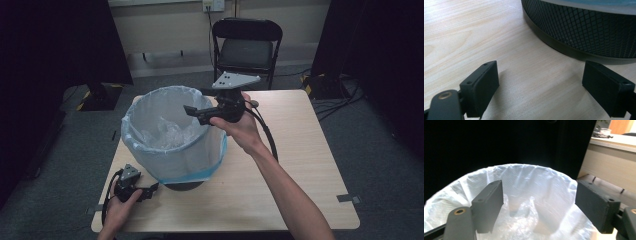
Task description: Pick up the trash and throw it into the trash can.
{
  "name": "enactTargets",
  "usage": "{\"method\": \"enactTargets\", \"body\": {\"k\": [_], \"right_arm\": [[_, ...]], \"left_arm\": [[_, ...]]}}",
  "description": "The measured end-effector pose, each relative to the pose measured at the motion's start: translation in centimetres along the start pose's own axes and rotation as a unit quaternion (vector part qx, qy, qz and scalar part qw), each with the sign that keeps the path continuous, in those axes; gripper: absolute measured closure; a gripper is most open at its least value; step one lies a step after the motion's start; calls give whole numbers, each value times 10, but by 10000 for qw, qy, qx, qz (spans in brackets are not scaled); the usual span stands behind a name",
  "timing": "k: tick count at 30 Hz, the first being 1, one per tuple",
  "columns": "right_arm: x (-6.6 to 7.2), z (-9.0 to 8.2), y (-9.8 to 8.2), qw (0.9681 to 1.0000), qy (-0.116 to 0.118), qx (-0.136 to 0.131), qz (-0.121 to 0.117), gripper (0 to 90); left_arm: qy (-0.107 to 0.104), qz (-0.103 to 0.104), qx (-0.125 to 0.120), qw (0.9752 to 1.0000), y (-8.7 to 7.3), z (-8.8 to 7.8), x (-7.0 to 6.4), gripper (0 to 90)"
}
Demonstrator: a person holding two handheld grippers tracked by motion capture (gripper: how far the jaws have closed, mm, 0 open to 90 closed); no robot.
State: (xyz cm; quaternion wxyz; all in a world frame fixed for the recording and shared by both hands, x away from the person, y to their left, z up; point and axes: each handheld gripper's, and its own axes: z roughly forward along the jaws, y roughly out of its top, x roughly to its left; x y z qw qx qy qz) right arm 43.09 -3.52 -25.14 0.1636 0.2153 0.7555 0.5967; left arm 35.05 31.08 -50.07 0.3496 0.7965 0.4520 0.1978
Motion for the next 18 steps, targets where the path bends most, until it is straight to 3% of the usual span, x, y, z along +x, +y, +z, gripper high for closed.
{"method": "enactTargets", "body": {"k": [8,10,18], "right_arm": [[-13,-14,-4,9993,-377,58,52,156],[-19,-23,-7,9983,-566,79,60,152],[-39,-46,-21,9950,-939,123,308,151]], "left_arm": [[0,0,-1,10000,0,0,0,133],[1,-1,-1,10000,0,0,0,133],[1,0,0,10000,0,0,0,133]]}}
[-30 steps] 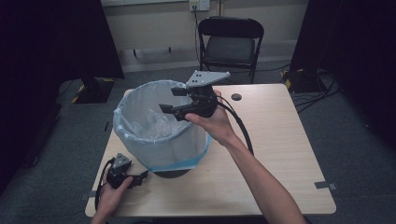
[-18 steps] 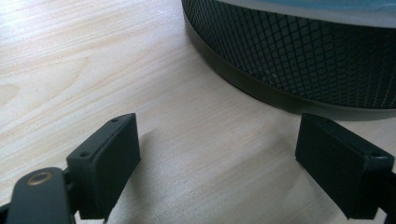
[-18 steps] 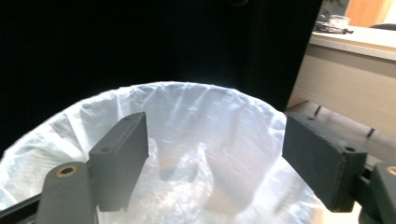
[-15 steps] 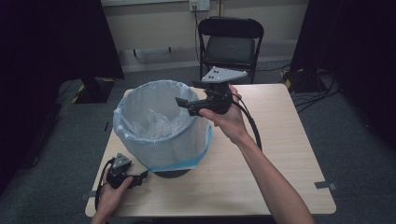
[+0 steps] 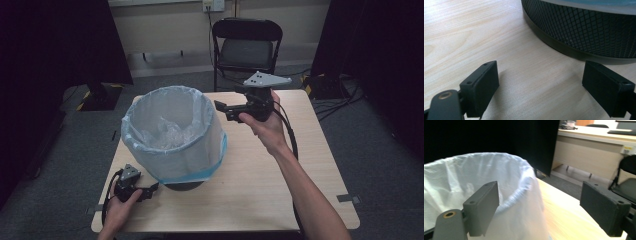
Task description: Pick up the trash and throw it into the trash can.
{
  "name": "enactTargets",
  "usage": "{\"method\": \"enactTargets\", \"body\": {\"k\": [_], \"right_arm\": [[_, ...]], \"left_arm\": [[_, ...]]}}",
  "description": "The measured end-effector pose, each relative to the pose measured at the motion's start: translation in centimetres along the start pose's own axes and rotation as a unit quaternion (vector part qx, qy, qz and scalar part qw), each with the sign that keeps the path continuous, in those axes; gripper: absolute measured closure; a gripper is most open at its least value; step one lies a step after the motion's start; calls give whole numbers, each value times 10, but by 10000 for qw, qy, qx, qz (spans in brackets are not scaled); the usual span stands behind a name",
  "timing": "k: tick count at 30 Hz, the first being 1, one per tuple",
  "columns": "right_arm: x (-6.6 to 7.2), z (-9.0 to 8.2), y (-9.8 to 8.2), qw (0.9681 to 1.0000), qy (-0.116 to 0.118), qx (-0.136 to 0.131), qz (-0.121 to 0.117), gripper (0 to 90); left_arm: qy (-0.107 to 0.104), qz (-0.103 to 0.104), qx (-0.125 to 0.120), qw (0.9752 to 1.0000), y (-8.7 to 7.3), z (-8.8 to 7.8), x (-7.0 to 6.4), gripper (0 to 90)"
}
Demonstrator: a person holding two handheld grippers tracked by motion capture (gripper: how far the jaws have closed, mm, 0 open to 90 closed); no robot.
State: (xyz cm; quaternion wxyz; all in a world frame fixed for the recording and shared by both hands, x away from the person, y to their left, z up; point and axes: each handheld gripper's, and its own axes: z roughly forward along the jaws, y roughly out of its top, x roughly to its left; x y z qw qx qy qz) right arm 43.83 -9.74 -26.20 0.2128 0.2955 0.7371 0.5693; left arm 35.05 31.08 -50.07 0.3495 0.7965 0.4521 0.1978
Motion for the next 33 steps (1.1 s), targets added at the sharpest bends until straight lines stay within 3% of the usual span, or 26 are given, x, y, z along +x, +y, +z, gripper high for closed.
{"method": "enactTargets", "body": {"k": [7,12,17,18,19,20,23,25,33], "right_arm": [[-15,-15,-12,9993,-354,98,60,152],[-24,-31,-39,9975,-636,257,194,152],[-30,-43,-56,9950,-922,277,274,152],[-33,-49,-64,9931,-1098,323,272,152],[-33,-49,-64,9931,-1098,323,272,152],[-38,-54,-73,9903,-1295,399,305,152],[-43,-60,-83,9883,-1402,487,343,152],[-50,-68,-98,9849,-1563,554,495,153],[-58,-85,-133,9772,-1858,846,585,153]], "left_arm": [[1,0,-2,10000,0,0,0,133],[0,-1,-1,10000,0,0,0,133],[-1,-4,-2,10000,0,0,0,133],[0,-2,-1,10000,0,0,0,133],[0,-2,-1,10000,0,0,0,134],[1,0,-1,10000,0,0,0,133],[1,-2,-1,10000,0,0,0,133],[1,0,0,10000,0,0,0,133],[0,0,-1,10000,0,0,0,133]]}}
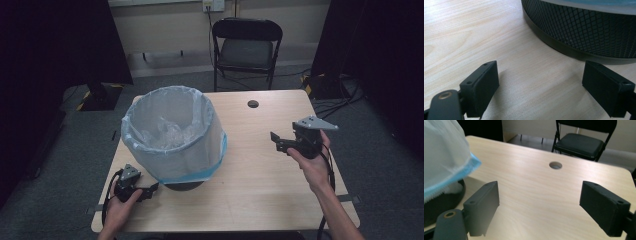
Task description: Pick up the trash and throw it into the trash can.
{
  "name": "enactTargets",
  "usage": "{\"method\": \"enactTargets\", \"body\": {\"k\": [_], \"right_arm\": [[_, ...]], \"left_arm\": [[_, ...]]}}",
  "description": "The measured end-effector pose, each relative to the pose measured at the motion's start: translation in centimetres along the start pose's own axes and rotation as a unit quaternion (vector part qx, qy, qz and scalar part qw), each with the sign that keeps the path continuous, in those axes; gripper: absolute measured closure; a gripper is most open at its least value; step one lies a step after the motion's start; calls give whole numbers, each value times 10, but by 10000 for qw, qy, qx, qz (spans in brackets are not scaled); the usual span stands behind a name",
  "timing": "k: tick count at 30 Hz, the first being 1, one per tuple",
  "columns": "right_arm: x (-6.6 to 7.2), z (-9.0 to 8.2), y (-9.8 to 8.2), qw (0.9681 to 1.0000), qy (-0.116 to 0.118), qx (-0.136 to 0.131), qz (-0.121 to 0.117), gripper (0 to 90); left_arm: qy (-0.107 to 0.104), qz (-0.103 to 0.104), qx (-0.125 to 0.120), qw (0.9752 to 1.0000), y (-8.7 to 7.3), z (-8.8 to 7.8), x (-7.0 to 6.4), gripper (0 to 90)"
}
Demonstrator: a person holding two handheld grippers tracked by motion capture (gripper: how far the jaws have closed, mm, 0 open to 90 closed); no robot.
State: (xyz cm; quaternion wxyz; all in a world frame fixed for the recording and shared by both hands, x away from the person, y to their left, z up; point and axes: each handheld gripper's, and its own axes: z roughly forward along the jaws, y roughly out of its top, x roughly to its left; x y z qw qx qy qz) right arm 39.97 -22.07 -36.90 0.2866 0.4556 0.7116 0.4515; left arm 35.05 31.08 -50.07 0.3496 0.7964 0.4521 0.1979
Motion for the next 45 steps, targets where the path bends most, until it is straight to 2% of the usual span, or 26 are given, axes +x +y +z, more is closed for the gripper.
{"method": "enactTargets", "body": {"k": [3,4,8,9,10,13,15,16,17,18,21,25,26,27,29,33,34,45], "right_arm": [[-4,-2,-10,10000,-54,71,35,154],[-8,-3,-20,9998,-102,152,63,154],[-14,-6,-41,9991,-224,333,126,155],[-14,-6,-41,9991,-224,333,126,155],[-18,-7,-52,9985,-276,443,147,155],[-22,-8,-62,9978,-320,539,214,155],[-28,-10,-77,9965,-384,686,297,156],[-28,-10,-77,9965,-384,686,297,156],[-31,-11,-86,9955,-418,778,332,156],[-31,-11,-86,9955,-418,778,332,156],[-37,-12,-102,9932,-504,978,377,157],[-43,-11,-114,9916,-577,1080,410,157],[-46,-10,-122,9902,-609,1156,498,157],[-46,-10,-122,9902,-609,1156,498,157],[-50,-7,-131,9880,-701,1269,524,157],[-51,-4,-137,9861,-746,1385,539,157],[-50,-2,-140,9847,-803,1454,519,157],[-47,1,-144,9837,-899,1472,504,146]], "left_arm": [[0,1,0,10000,0,0,0,133],[0,0,0,10000,0,0,0,133],[1,1,1,10000,0,0,0,133],[1,1,1,10000,0,0,0,133],[0,0,1,10000,0,0,0,133],[0,0,0,10000,0,0,0,133],[1,-4,-2,10000,0,0,0,133],[1,-1,-1,10000,0,0,0,133],[1,-2,0,10000,0,0,0,133],[1,-2,0,10000,0,0,0,133],[0,-1,0,10000,0,0,0,133],[1,-2,0,10000,0,0,0,133],[2,-2,-1,10000,0,0,0,133],[2,-2,-1,10000,0,0,0,133],[1,-3,-2,10000,0,0,0,133],[1,-1,0,10000,0,0,0,134],[0,-1,0,10000,0,0,0,133],[0,-2,-1,10000,0,0,0,134]]}}
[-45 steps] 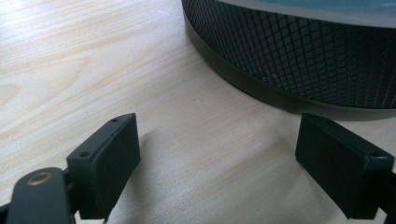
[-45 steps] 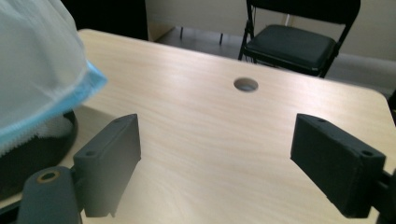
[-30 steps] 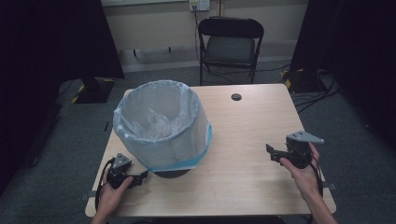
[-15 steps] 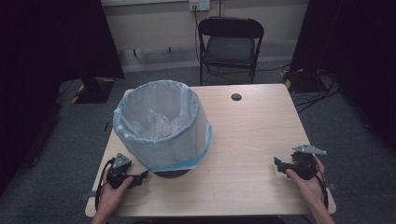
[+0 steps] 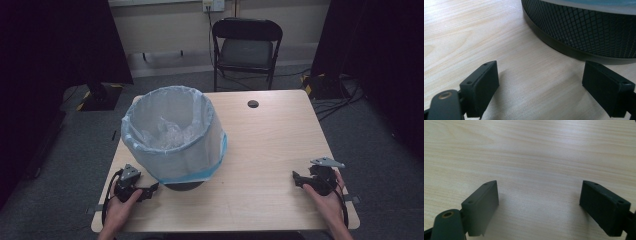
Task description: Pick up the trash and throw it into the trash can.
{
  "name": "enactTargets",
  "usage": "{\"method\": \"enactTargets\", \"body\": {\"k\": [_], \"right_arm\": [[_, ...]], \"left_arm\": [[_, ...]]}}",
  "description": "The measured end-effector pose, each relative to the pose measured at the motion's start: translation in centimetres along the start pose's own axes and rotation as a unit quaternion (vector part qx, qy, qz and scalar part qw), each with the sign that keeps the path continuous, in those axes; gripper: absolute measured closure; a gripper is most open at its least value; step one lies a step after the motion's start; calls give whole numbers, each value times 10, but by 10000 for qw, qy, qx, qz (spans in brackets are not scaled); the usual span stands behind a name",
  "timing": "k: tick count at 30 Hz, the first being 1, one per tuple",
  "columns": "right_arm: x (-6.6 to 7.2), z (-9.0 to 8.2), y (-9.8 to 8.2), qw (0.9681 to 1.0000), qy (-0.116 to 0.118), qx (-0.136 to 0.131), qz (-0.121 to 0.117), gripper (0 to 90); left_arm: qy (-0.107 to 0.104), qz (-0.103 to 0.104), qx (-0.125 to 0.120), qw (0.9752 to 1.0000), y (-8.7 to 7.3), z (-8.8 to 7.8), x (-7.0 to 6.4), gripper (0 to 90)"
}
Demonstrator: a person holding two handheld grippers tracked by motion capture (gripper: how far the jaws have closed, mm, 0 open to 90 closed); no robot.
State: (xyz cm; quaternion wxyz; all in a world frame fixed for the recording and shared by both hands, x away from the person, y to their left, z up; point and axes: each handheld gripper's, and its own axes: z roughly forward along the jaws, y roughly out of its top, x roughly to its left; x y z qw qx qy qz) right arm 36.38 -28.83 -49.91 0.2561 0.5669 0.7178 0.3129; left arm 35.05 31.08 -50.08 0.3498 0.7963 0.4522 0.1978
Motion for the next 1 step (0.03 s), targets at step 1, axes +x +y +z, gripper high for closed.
{"method": "enactTargets", "body": {"k": [1], "right_arm": [[0,0,0,10000,-5,1,-1,146]], "left_arm": [[1,0,0,10000,0,0,0,133]]}}
